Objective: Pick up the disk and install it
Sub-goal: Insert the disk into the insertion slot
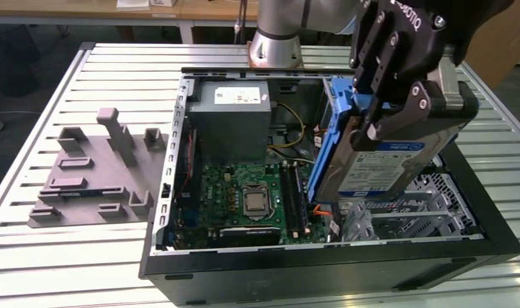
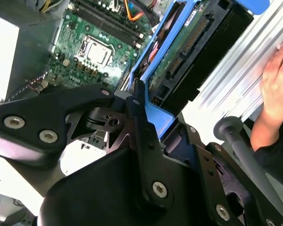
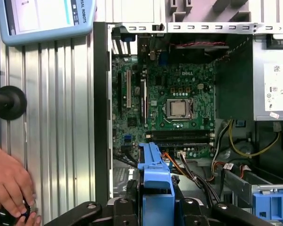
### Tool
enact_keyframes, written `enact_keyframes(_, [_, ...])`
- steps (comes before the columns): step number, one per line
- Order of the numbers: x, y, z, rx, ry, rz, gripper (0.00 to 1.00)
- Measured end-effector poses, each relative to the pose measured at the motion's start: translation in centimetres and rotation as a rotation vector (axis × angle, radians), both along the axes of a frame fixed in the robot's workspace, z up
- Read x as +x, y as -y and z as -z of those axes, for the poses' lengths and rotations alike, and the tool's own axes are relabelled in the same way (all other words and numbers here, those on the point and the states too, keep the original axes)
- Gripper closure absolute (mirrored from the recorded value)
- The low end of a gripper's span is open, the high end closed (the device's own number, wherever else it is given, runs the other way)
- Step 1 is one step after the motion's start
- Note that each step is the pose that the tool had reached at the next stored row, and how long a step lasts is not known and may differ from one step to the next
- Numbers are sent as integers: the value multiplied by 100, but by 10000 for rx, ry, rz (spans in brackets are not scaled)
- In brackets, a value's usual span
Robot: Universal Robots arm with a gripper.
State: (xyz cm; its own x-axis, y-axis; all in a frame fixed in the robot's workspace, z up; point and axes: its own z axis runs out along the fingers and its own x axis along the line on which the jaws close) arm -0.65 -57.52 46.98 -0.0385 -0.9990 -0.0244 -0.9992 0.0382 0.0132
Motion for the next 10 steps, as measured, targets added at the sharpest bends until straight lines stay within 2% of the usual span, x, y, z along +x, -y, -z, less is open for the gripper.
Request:
enact_keyframes(7, [211, 0, 32, 0, 0, -1, 64])
enact_keyframes(10, [242, 0, 35, -2, -1, 0, 64])
